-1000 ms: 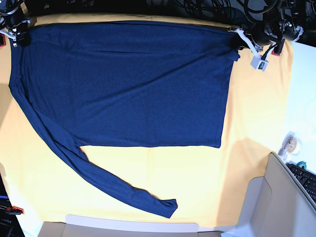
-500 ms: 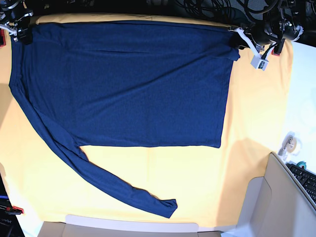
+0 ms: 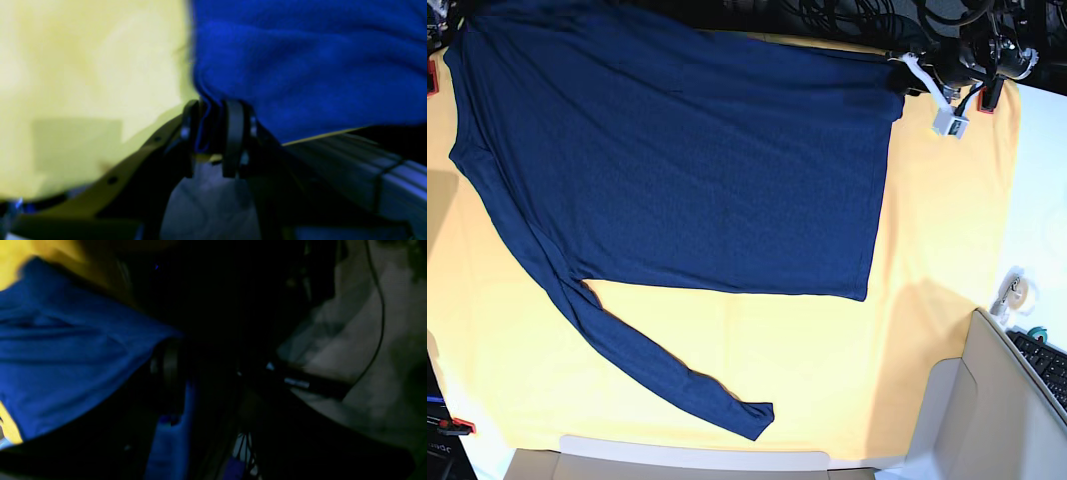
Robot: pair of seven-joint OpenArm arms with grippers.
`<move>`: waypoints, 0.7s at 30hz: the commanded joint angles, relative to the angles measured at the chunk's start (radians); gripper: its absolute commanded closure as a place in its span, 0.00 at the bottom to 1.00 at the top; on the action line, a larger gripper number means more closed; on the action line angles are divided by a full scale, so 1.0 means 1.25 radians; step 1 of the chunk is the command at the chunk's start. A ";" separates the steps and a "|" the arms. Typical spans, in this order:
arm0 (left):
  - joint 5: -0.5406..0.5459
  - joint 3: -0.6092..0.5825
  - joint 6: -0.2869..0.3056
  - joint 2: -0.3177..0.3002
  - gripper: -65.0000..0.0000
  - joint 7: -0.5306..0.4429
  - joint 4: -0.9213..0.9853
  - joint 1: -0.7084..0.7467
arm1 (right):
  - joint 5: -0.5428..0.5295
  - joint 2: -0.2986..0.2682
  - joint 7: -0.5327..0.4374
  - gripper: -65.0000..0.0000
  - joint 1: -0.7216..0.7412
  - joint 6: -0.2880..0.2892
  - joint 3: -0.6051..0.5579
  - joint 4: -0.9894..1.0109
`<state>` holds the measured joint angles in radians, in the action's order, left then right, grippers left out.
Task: Fold the T-shirt properly
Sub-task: 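Open the right gripper and lift it off the shoulder corner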
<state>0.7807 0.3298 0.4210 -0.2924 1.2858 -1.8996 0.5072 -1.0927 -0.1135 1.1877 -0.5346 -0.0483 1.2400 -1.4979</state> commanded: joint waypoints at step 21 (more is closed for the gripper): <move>0.019 0.003 0.005 -0.006 0.81 -0.008 -0.015 0.017 | -0.094 -0.009 -0.006 0.72 -0.057 0.007 0.005 -0.091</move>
<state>0.7956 0.3283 0.4232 -0.2886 1.2816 -1.9007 0.5266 -1.1999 -0.1116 1.1847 -0.5823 -0.0414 1.2354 -1.5978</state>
